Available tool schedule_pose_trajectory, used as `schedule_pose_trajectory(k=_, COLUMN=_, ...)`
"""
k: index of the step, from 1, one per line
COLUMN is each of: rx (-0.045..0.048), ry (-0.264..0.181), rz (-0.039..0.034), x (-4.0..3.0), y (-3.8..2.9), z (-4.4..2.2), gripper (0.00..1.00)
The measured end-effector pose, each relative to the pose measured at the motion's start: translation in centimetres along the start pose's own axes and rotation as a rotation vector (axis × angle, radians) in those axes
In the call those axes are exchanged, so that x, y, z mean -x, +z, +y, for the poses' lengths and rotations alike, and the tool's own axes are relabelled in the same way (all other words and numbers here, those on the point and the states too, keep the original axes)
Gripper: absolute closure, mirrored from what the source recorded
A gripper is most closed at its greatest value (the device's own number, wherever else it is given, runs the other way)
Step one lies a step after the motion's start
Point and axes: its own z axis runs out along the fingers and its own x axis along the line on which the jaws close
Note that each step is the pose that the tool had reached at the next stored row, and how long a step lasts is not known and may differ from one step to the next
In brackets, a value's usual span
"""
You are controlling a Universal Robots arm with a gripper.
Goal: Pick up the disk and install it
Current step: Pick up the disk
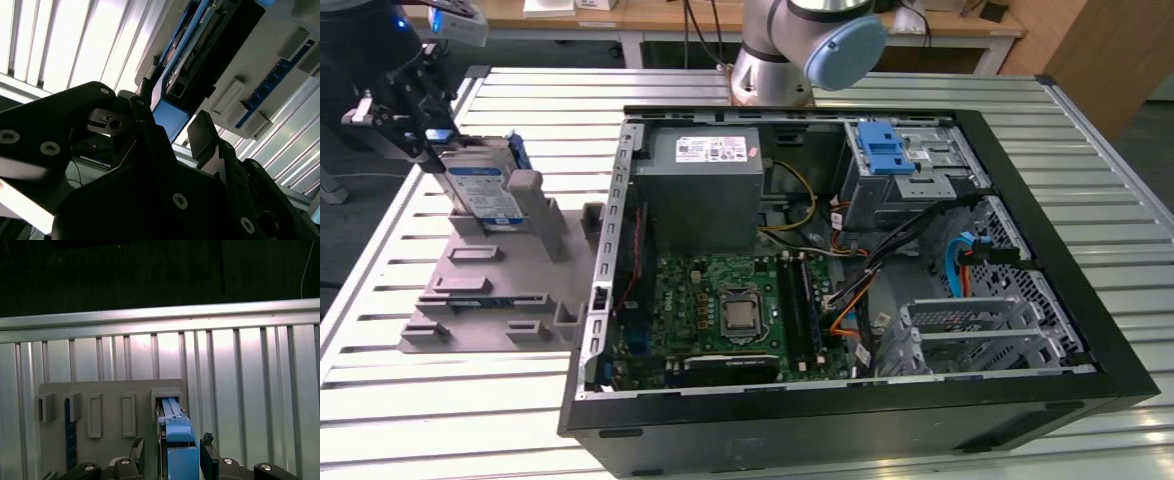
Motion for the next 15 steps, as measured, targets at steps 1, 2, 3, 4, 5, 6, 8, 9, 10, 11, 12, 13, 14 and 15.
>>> schedule_pose_trajectory(k=1, rx=0.0004, ry=0.0, rz=0.0001, x=0.0, y=0.02, z=0.0, gripper=0.44)
schedule_pose_trajectory(k=2, rx=0.0005, ry=0.0, rz=0.0001, x=0.0, y=0.02, z=0.0, gripper=0.44)
schedule_pose_trajectory(k=3, rx=0.0006, ry=0.0, rz=0.0001, x=0.0, y=0.02, z=0.0, gripper=0.44)
schedule_pose_trajectory(k=4, rx=0.0004, ry=0.0, rz=0.0, x=0.0, y=0.03, z=0.0, gripper=0.44)
schedule_pose_trajectory(k=5, rx=0.0004, ry=0.0, rz=0.0, x=0.0, y=0.03, z=0.0, gripper=0.44)
schedule_pose_trajectory(k=6, rx=0.0003, ry=0.0, rz=-0.0001, x=0.01, y=0.04, z=0.0, gripper=0.44)
schedule_pose_trajectory(k=8, rx=0.0001, ry=0.0, rz=-0.0002, x=0.1, y=0.07, z=0.01, gripper=0.44)
schedule_pose_trajectory(k=9, rx=0.0001, ry=0.0, rz=-0.0001, x=0.14, y=0.08, z=0.01, gripper=0.44)
schedule_pose_trajectory(k=10, rx=0.0003, ry=0.0, rz=-0.0002, x=0.16, y=0.11, z=0.01, gripper=0.44)
schedule_pose_trajectory(k=11, rx=0.0004, ry=0.0, rz=-0.0002, x=0.17, y=0.15, z=0.01, gripper=0.44)
schedule_pose_trajectory(k=12, rx=0.0005, ry=0.0, rz=-0.0003, x=0.17, y=0.22, z=0.01, gripper=0.44)
schedule_pose_trajectory(k=13, rx=0.0006, ry=0.0, rz=-0.0005, x=0.18, y=0.31, z=0.02, gripper=0.44)
schedule_pose_trajectory(k=14, rx=0.0006, ry=0.0, rz=-0.0009, x=0.18, y=0.42, z=0.02, gripper=0.44)
schedule_pose_trajectory(k=15, rx=0.0007, ry=0.0, rz=-0.0012, x=0.18, y=0.53, z=0.02, gripper=0.44)
